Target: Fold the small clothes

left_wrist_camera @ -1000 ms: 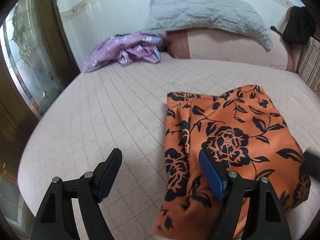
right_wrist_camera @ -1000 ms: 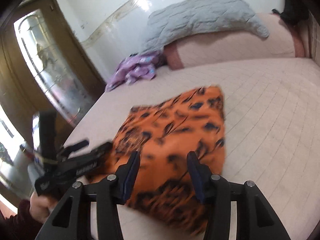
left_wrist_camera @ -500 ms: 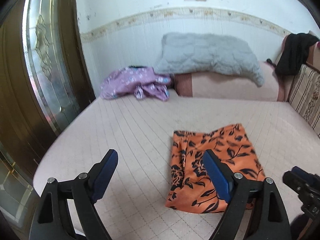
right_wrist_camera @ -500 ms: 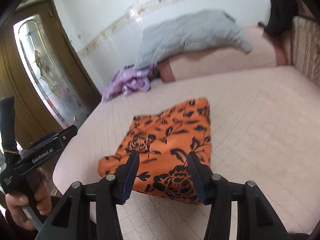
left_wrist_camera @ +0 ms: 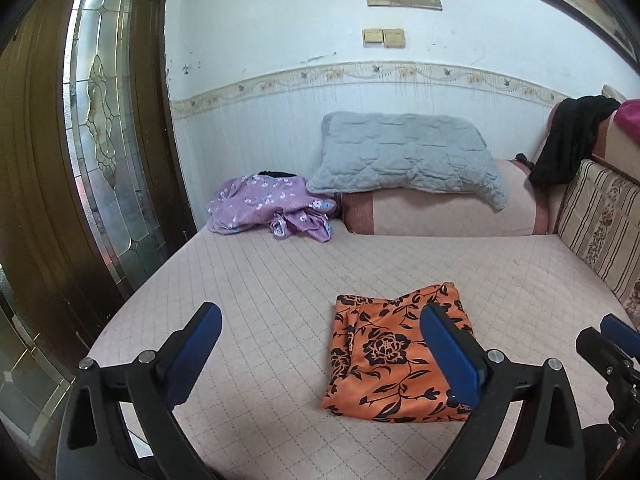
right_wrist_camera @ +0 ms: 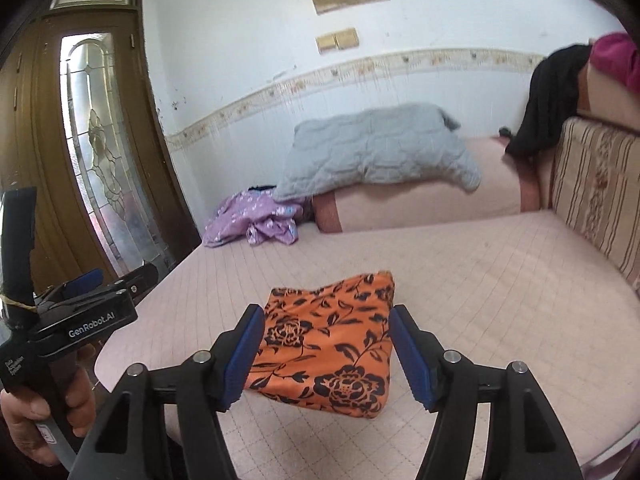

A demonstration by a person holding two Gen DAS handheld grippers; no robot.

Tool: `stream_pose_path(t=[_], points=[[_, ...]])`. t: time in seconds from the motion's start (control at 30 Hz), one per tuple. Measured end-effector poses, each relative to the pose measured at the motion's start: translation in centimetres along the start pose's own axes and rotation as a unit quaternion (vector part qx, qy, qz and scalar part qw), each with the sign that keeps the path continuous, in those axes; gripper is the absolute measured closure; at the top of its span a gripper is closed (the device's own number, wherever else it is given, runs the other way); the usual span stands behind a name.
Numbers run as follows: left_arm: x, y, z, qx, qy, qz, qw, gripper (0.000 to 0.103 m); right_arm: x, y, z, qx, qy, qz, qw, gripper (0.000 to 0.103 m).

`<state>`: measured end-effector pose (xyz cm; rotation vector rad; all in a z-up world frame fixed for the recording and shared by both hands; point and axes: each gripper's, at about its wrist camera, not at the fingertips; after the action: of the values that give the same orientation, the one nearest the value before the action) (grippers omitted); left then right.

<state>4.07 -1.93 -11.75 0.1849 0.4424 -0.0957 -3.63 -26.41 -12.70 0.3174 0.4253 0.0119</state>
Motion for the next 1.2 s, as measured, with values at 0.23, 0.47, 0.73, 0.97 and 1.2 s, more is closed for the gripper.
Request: stream_pose_path(t=[0.23,0.47,0.73,0.97,1.2], points=[[-1.7,0.7,0.3,-0.001,0.000,0.005,1.0000,0.003,-1.8,1.4,0.5,-0.027,-0.026,-0.017,0.999,0.033],[-3.2,1.8,0.3,-0.007,-0.010,0.015,0.9998,0.003,-3.0,2.1,1.1,-0.016,-0.043,-0.002,0.999,0.033],[-4.4,3.1,0.2,-0.016,-0.027,0.032,0.9990,0.003,-4.6,3.6,1.9,-0.025,-0.064,-0.013,0.998,0.029],[-4.9,3.8,0.3,-0.010,-0.038,0.032,0.9987,0.003,-4.0,3.7,2.0,-0.031,-0.052,-0.071,0.996,0.029],[-4.6,4.6,0.9,-0.019,-0.046,0.033,0.9982,0.003,-3.8,3.7,2.2,-0.033,-0.047,-0.072,0.996,0.029]])
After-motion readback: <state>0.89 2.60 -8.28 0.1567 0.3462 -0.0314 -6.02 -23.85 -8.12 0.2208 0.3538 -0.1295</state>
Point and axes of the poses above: each gripper's, at about its wrist camera, not at the fingertips, and x roughly the way its jaws point, y to its left, z to its top, and after that the axes turned 5 degrees about x, right-handed
